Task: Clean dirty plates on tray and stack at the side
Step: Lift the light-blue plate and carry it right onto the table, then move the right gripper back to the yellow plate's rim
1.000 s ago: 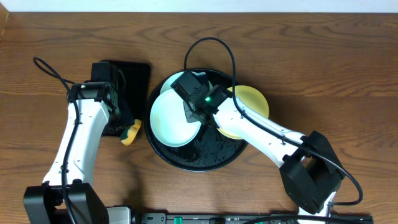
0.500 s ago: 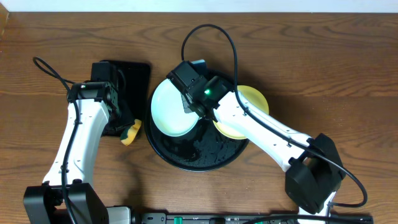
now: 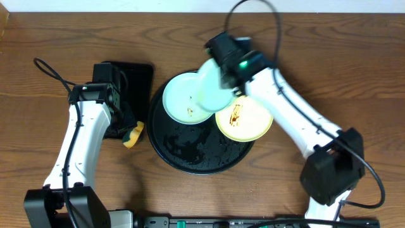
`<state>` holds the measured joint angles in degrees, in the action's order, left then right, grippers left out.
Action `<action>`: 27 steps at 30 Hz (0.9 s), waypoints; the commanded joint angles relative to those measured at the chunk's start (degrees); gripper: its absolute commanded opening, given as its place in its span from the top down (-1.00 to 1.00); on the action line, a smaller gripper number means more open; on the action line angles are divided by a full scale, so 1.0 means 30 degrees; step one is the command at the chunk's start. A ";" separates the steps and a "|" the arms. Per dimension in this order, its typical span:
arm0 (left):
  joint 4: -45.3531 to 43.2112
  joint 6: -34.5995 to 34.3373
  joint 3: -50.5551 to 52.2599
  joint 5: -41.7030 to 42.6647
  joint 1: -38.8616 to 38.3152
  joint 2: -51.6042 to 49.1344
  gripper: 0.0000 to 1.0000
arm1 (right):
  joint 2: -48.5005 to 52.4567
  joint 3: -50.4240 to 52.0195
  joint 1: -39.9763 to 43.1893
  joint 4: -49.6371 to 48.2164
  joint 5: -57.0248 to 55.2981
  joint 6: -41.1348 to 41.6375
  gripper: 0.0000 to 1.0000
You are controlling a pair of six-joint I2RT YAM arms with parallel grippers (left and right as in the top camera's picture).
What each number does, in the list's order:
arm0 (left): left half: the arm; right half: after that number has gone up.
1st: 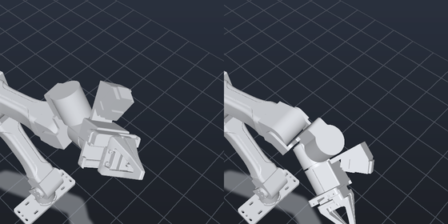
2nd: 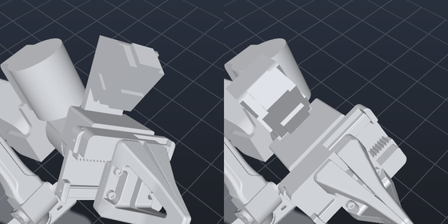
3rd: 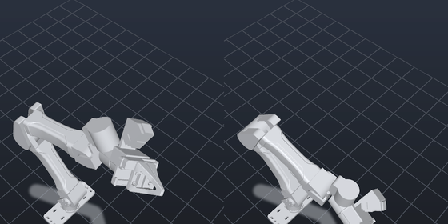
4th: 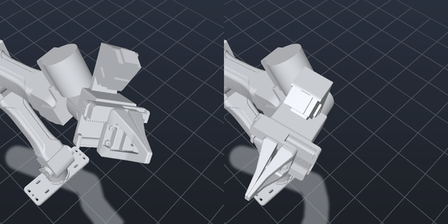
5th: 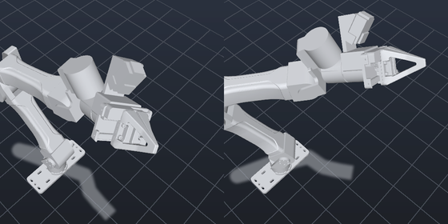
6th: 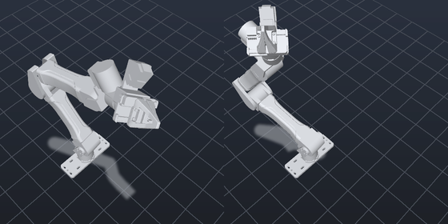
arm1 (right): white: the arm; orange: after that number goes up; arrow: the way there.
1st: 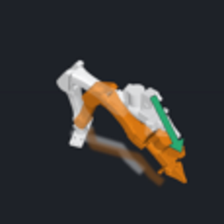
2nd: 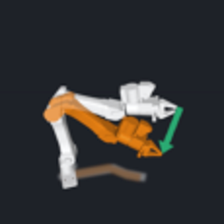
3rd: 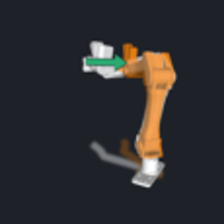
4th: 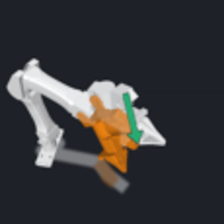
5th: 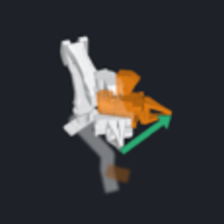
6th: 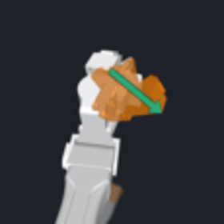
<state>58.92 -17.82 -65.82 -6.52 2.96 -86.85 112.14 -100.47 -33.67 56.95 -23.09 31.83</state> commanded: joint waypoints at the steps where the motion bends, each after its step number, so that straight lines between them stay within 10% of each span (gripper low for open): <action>1: 0.0044 -0.0073 -0.0248 -0.0044 0.0080 0.0007 -0.26 | 0.0189 -0.0430 0.2244 0.0590 -0.1239 -0.0211 0.96; 27: -0.0168 -0.0073 -0.0248 -0.0044 0.0080 0.0007 -0.26 | -0.0095 -0.0503 1.2131 0.3315 -0.0146 0.0437 0.97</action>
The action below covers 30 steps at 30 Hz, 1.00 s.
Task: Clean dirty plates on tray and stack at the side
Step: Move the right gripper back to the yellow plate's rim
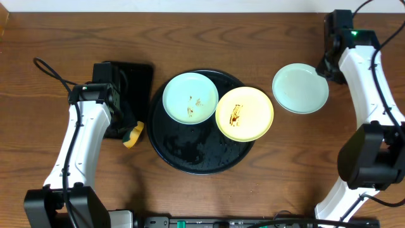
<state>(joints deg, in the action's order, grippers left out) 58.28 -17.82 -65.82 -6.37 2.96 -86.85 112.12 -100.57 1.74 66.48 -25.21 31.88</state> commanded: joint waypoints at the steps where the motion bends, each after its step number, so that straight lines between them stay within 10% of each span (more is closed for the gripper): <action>1: 0.0044 -0.0073 -0.0248 -0.0087 0.0080 0.0007 -0.26 | -0.0087 -0.0459 0.0321 0.0168 0.0911 0.0386 0.97; 5: 0.0044 -0.0073 -0.0248 -0.0095 0.0080 0.0007 -0.26 | -0.0080 -0.0459 -0.0073 0.0153 0.2637 -0.0015 0.79; 9: 0.0044 -0.0073 -0.0240 -0.0095 0.0080 0.0007 -0.26 | -0.0080 -0.0452 -0.1180 -0.0102 0.5559 -0.1741 -0.40; 12: 0.0044 -0.0073 -0.0248 -0.0095 0.0080 0.0007 -0.26 | -0.0080 -0.0452 -0.2557 -0.0007 0.5741 -0.2149 -0.75; 30: 0.0146 0.0364 -0.0204 -0.0248 0.0080 -0.0007 -0.24 | -0.0080 0.4765 -0.9107 -0.0546 0.6776 0.2863 -0.85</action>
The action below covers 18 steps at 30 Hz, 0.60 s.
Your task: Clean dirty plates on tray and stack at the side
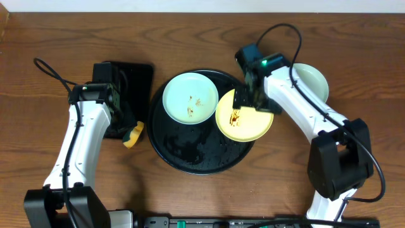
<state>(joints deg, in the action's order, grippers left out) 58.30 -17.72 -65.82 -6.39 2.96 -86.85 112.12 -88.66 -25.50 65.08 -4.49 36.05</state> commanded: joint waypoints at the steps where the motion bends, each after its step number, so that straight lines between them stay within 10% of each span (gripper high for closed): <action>1: 0.0270 0.0321 -0.0197 -0.0226 0.0080 -0.0007 -0.24 | -0.0080 0.1027 -0.0029 -0.0102 -0.0131 0.1472 -0.84; 18: 0.0831 0.2251 0.1209 0.8502 0.0080 -0.1457 -0.32 | -0.0087 0.1231 -0.0036 0.0233 -0.0189 0.1384 -0.76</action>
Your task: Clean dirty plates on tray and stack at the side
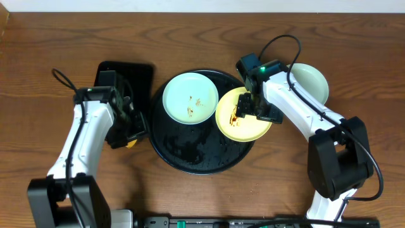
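Observation:
A black round tray [190, 158] holds a pale green plate [190, 95] with brown smears and a yellow plate [250, 130] with a brown streak, which overhangs the tray's right rim. My right gripper [253, 113] sits low over the yellow plate's upper part, its fingers spread. A clean pale green plate [314, 79] lies on the table to the right, partly behind the right arm. My left gripper [130, 130] is down over the yellow sponge [131, 143], which is mostly hidden; its jaws do not show.
A black rectangular holder [139, 76] lies on the table just left of the tray, beside the left arm. Cables loop from both arms. A black bar runs along the table's front edge.
My left arm has moved forward and down onto the sponge, covering most of it. My right gripper has shifted slightly lower on the yellow plate.
My right gripper first held a pale green plate over the tray. Then that plate lay on the table at the right with the arm drawn back beside it. Then the right gripper was over the yellow plate, and now the left gripper is on the sponge.

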`<state>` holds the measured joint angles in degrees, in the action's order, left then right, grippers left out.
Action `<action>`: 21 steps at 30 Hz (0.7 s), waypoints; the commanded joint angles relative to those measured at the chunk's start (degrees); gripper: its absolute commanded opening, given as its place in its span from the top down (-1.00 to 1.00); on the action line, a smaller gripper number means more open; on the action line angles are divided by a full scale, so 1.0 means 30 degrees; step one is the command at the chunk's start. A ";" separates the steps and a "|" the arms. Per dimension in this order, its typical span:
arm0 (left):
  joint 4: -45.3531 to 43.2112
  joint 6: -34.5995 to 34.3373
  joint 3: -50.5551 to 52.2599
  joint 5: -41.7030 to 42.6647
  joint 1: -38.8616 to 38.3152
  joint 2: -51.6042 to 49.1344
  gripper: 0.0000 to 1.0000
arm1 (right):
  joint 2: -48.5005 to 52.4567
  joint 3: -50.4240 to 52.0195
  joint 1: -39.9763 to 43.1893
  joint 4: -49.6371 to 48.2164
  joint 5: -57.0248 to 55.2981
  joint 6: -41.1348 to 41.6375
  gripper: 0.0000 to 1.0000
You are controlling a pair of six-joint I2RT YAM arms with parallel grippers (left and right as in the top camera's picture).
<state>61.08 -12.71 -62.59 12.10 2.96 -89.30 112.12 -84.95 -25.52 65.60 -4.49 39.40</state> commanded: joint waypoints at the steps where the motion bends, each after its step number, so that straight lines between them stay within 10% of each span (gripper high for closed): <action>1: -0.0109 0.0590 0.0131 0.2317 0.0080 -0.0852 -0.32 | -0.0087 -0.0007 -0.0029 0.0066 -0.0189 0.0262 -0.76; 21: -0.2616 -0.0146 0.0131 0.0656 0.2229 -0.2004 -0.32 | -0.0087 -0.0007 -0.0350 0.0226 -0.0189 -0.0168 -0.75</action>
<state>53.93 -12.43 -62.41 16.12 8.12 -94.72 112.12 -84.95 -25.58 66.22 -4.51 39.33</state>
